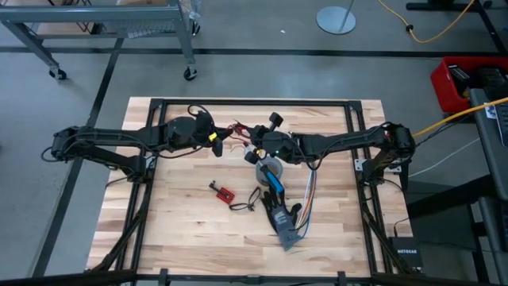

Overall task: Coil cords
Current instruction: Coil the red wire around the spool

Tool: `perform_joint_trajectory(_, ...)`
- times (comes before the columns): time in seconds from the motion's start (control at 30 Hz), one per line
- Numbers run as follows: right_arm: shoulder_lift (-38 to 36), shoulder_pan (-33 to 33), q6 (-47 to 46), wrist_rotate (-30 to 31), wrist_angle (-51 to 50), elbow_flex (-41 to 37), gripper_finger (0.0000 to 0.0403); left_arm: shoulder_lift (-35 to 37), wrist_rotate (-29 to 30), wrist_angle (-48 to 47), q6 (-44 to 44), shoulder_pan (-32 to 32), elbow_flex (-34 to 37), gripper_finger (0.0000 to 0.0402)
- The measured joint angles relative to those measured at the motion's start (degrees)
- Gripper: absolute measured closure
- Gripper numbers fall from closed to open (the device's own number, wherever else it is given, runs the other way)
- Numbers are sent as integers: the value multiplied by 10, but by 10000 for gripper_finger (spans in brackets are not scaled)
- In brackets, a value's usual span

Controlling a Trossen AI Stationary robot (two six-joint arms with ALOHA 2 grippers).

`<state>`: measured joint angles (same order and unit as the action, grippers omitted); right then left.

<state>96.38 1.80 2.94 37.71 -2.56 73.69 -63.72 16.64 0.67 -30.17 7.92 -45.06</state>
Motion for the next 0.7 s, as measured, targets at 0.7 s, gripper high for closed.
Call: perform_joint_trajectory(0.7,0,0,4,-5,26,2,403,0,-1,2,19,0,0,398)
